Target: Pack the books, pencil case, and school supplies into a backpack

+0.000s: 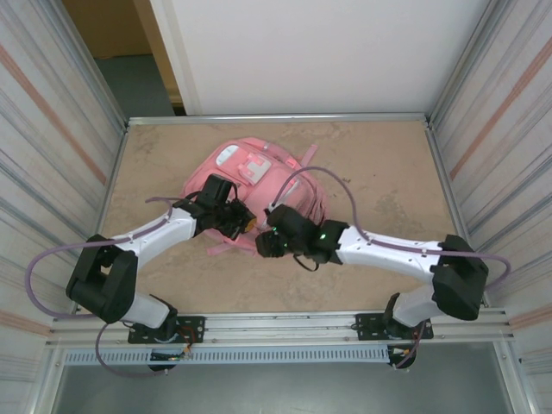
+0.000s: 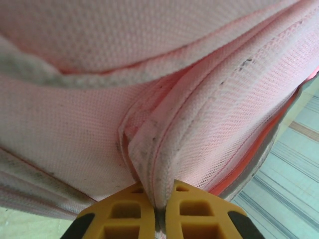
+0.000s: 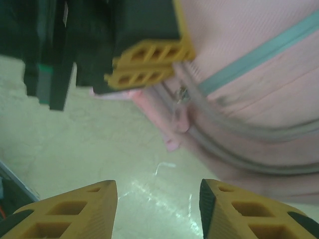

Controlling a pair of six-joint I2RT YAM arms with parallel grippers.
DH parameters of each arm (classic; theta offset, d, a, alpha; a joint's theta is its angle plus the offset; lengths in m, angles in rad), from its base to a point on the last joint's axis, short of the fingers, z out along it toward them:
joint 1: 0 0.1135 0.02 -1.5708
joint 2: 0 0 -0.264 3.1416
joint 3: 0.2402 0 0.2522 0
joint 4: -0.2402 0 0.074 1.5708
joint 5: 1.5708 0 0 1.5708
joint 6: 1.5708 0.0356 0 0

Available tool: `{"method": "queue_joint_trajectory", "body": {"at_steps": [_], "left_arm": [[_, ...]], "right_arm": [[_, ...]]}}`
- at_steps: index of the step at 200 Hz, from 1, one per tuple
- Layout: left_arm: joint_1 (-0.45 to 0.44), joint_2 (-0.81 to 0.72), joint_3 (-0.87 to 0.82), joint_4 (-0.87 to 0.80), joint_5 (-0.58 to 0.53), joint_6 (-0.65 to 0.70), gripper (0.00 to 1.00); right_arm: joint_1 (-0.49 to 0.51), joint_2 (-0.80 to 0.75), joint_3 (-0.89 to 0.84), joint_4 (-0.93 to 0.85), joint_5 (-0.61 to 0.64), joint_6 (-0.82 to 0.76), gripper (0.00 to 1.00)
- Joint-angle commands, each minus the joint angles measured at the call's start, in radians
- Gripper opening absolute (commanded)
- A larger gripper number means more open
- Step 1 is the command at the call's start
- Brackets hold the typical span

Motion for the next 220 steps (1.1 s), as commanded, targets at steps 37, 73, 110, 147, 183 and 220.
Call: {"method": "queue_joint_trajectory", "body": {"at_steps": [37, 73, 110, 147, 183, 220], "left_arm": [[-0.017, -0.028, -0.028, 0.063, 0.151, -0.124, 0.01], [-0.021, -0.036, -0.041, 0.098, 0.185, -0.131, 0.01], [-0.02, -0.036, -0.056, 0.112, 0.19, -0.14, 0.0], [-0.021, -0.032, -0.063, 0.117, 0.185, -0.143, 0.0], [-0.017, -0.023, -0.074, 0.122, 0.182, -0.14, 0.0], [0.005, -0.004, -0.085, 0.143, 0.175, -0.127, 0.0]], "right_arm": [[0.042, 0.171, 0.133, -0.043, 0.291, 0.223, 0.4], [0.033, 0.246, 0.154, -0.01, 0.278, 0.258, 0.35], [0.032, 0.302, 0.194, -0.052, 0.319, 0.318, 0.25], [0.01, 0.281, 0.177, -0.128, 0.34, 0.387, 0.22], [-0.028, 0.201, 0.087, -0.062, 0.233, 0.37, 0.14], [-0.048, 0.126, 0.023, -0.014, 0.093, 0.354, 0.11]]}}
